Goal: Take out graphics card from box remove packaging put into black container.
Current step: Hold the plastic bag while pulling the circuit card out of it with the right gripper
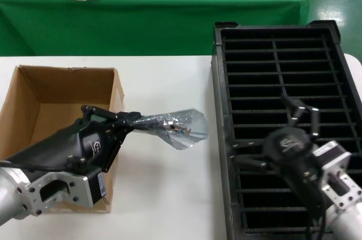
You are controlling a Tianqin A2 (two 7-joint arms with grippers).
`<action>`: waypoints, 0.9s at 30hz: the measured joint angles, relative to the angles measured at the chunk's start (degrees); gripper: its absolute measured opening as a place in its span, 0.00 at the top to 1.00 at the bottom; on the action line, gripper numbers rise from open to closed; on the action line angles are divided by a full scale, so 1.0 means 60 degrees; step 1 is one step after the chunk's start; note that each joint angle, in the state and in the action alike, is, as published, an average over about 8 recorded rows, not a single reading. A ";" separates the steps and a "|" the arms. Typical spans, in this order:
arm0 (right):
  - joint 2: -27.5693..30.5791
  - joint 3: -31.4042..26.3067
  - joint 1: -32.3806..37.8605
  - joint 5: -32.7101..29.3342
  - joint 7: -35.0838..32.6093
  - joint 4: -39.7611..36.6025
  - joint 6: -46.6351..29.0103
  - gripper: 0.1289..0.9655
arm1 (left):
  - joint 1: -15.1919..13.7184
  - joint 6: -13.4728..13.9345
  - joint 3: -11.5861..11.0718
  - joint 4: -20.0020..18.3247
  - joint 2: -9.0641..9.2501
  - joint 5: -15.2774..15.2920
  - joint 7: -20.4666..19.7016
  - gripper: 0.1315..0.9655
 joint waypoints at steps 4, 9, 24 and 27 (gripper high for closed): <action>0.0252 -0.0346 0.0198 -0.0050 -0.0042 0.0170 -0.0464 0.01 | 0.0000 0.0000 0.0000 0.0000 0.0000 0.0000 0.0000 0.99; 0.0726 -0.0699 0.0377 -0.0201 0.0168 0.0330 -0.0858 0.03 | 0.0000 0.0000 0.0000 0.0000 0.0000 0.0000 0.0000 0.99; 0.1526 -0.1544 0.0931 -0.1054 0.0913 0.0522 -0.1112 0.18 | 0.0000 0.0000 0.0000 0.0000 0.0000 0.0000 0.0000 0.99; 0.1532 -0.1626 0.1061 -0.1150 0.0965 0.0545 -0.1103 0.25 | 0.0000 0.0000 0.0000 0.0000 0.0000 0.0000 0.0000 0.99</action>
